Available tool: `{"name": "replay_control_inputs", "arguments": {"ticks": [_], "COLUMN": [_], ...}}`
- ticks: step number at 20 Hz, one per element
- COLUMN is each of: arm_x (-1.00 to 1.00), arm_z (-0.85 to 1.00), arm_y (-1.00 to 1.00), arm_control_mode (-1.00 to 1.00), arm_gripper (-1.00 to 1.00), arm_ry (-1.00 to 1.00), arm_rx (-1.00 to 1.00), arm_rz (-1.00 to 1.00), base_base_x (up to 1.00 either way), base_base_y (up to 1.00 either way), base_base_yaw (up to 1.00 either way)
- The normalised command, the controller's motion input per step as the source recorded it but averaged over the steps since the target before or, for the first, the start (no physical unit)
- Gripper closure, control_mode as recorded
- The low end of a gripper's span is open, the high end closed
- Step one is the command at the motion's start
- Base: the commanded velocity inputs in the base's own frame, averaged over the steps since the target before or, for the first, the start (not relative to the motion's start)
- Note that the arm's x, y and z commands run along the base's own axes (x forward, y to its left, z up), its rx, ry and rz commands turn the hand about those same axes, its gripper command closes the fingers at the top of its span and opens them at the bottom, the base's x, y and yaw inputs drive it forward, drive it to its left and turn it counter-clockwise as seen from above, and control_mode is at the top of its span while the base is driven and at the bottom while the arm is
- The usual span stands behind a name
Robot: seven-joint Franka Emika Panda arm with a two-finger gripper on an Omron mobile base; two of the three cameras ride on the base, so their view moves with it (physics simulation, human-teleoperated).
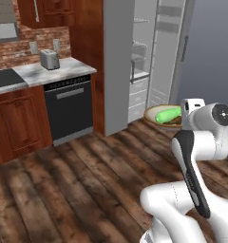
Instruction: Pick the chicken drumstick and corn from their plates and place them in the bowl. Then put the bowl in the fridge.
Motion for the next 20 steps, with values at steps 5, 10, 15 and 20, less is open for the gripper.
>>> {"name": "replay_control_inputs", "arguments": {"ticks": [5,10,15,20], "arm_x": [0.0,0.0,0.0,0.0], "arm_z": [0.0,0.0,0.0,0.0], "arm_y": [0.0,0.0,0.0,0.0], "arm_control_mode": [1.0,1.0,1.0,1.0], "arm_gripper": [1.0,1.0,1.0,1.0], "arm_ry": [0.0,0.0,0.0,0.0], "arm_rx": [0.0,0.0,0.0,0.0], "arm_rz": [0.0,0.0,0.0,0.0], "base_base_x": [0.68,0.73,0.82,0.92], "base_base_y": [-0.43,-0.32,-0.23,-0.19], "base_base_yaw": [-0.03,-0.04,0.0,0.0]}}
